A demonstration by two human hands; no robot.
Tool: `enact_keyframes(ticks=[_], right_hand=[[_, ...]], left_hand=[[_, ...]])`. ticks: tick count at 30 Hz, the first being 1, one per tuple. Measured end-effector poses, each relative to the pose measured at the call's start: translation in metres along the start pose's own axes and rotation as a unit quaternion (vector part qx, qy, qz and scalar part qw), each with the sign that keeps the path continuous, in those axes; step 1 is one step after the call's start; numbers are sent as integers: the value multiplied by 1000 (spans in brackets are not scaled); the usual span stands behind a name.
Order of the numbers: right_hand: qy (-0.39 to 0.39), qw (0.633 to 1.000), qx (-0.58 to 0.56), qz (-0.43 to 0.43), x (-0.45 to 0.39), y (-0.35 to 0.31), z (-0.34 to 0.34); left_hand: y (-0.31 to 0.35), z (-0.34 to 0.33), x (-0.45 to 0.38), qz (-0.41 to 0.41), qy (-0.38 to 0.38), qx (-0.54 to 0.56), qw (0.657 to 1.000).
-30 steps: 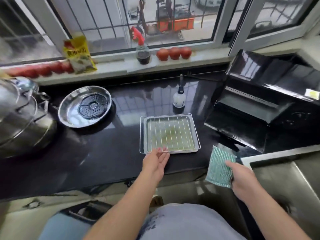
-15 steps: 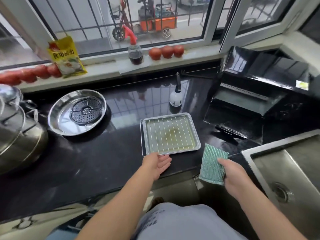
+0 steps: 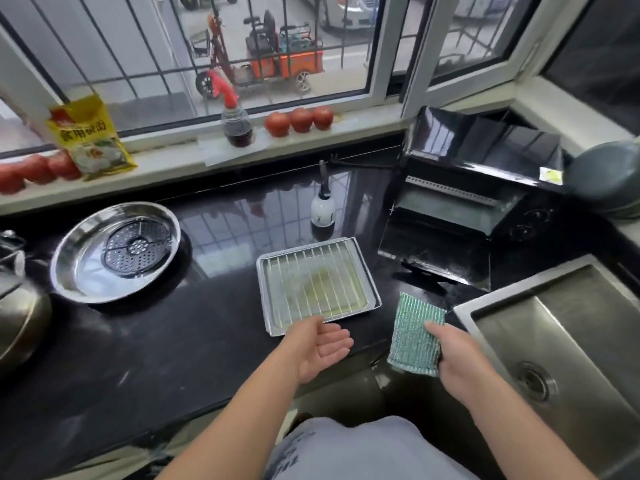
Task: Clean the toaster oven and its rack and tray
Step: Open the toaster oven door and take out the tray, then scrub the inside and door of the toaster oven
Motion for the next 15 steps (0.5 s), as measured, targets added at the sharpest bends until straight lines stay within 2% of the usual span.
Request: enact_keyframes(ticks=[2, 4, 7, 10, 15], right_hand=[[-6, 1000, -10, 17, 3, -14, 9], [-19, 999, -26, 42, 7, -37, 18], [-53, 994, -51, 79, 17, -77, 30], [-78, 989, -79, 99, 21, -104, 49], [-90, 988, -86, 94, 18, -117, 88]], left_hand=[[1, -47, 2, -5, -68, -82, 994], [6, -98, 3, -30, -117, -187, 975], [15, -161, -4, -95, -131, -325, 932], [19, -195, -16, -141, -113, -357, 916], [10, -225, -31, -136, -138, -347, 918]])
Point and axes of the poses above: each hand's wrist, its own x-axis away from the middle knuckle, its own z-axis out of the back of the hand, y = z × x, the point moved 6 cm from there along -x, towards the middle knuckle, and after that the axes turned 14 degrees about -y, right-handed, at the moved point
